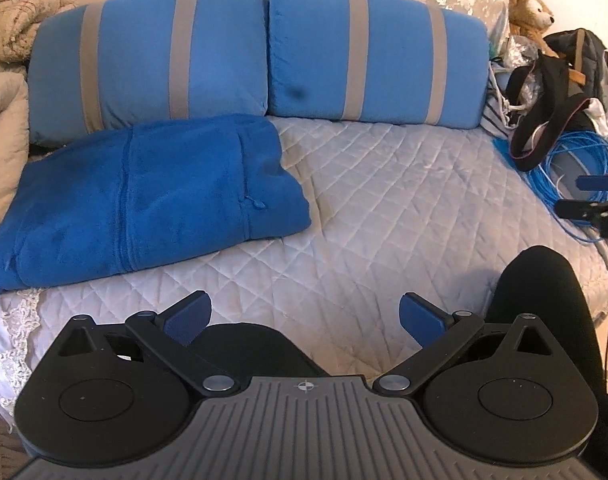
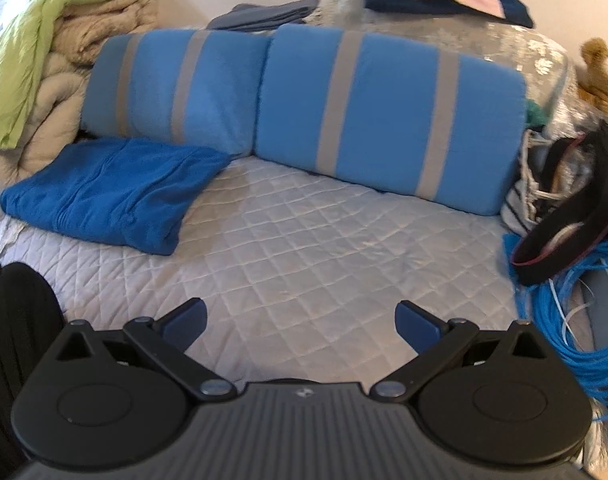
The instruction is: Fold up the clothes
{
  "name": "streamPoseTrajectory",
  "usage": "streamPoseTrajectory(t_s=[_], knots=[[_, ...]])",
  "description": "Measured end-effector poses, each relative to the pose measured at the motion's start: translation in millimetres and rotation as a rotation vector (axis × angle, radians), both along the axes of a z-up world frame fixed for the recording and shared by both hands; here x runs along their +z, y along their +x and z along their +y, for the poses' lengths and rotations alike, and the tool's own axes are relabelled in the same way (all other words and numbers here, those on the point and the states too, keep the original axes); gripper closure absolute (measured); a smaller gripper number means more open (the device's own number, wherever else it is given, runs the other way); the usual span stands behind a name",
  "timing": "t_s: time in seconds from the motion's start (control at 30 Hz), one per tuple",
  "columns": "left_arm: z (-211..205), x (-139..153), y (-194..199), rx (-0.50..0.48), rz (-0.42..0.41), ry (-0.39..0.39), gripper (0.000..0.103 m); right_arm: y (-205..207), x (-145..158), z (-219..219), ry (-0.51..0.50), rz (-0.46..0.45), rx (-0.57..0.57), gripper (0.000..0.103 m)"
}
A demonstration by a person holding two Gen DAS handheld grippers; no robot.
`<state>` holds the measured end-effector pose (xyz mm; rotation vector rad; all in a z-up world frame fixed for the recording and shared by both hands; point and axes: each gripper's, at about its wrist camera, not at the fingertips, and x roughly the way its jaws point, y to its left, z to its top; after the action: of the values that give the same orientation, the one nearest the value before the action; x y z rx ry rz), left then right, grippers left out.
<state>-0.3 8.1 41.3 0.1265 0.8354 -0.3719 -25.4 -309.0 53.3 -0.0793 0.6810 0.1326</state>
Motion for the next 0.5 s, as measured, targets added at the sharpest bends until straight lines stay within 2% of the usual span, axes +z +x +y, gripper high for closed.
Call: streamPoseTrajectory(t_s=[0.3,0.5], knots=[[-19.3,-20.5,15.3,0.013,0.013,0.009,0.0,28.5,-17.6,36.5,-0.043,0.025,0.097,0.0],[-34.3,-34.2,29.0,0.03,0.036,0.003,0.0,53.9,-28.3,48.8,0.002,0.06,0.084,0.0]])
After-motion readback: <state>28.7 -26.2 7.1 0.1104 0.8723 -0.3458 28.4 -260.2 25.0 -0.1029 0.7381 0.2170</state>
